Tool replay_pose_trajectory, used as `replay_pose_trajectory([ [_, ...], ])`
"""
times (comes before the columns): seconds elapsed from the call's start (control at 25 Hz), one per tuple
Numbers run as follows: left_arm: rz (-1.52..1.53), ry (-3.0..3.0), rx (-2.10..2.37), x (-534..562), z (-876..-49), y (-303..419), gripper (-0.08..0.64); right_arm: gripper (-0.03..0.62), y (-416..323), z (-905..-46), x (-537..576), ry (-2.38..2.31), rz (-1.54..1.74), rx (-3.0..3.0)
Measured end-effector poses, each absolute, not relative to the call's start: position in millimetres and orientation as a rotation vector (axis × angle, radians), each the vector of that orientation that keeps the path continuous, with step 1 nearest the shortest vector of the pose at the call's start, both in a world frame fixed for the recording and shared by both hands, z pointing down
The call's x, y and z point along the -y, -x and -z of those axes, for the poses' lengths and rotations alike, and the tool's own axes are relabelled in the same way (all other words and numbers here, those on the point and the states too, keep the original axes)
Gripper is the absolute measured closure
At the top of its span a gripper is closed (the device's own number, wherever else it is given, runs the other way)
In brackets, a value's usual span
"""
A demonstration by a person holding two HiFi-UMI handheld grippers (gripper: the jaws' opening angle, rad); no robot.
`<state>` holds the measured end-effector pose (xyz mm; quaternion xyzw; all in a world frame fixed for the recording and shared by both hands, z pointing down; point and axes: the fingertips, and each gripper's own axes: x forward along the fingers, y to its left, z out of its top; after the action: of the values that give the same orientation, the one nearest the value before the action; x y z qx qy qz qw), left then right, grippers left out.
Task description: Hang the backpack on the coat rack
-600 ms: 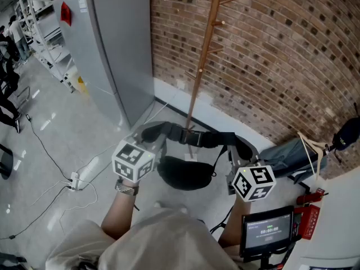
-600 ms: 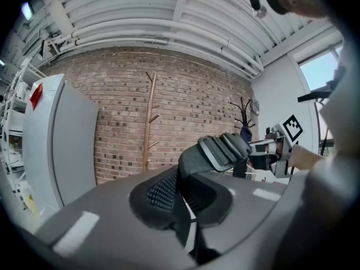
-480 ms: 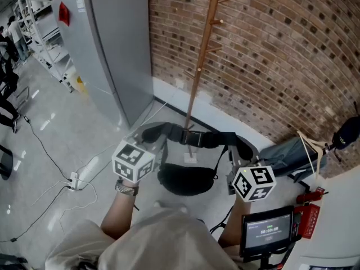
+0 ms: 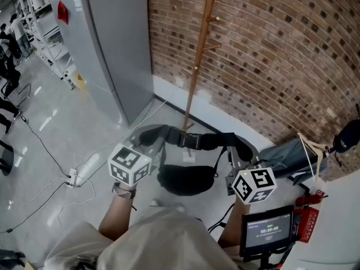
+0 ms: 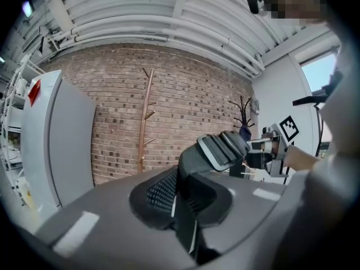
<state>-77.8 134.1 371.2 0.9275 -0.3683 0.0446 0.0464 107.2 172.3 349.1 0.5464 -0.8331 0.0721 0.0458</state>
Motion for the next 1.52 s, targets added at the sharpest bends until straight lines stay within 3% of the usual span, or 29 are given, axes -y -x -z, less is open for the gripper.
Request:
replay_pose_trajectory([
  [0.64,-0.077,-2.776,1.321,-104,-361,69,0.557,0.586,-122,-345,-140,-1.534,-0.253,2.643],
  [1.52,-0.049,-2.785,1.16,-6,-391,48,0.557,0.584,-144,-365,-41,-1.634,-0.31,2.553],
])
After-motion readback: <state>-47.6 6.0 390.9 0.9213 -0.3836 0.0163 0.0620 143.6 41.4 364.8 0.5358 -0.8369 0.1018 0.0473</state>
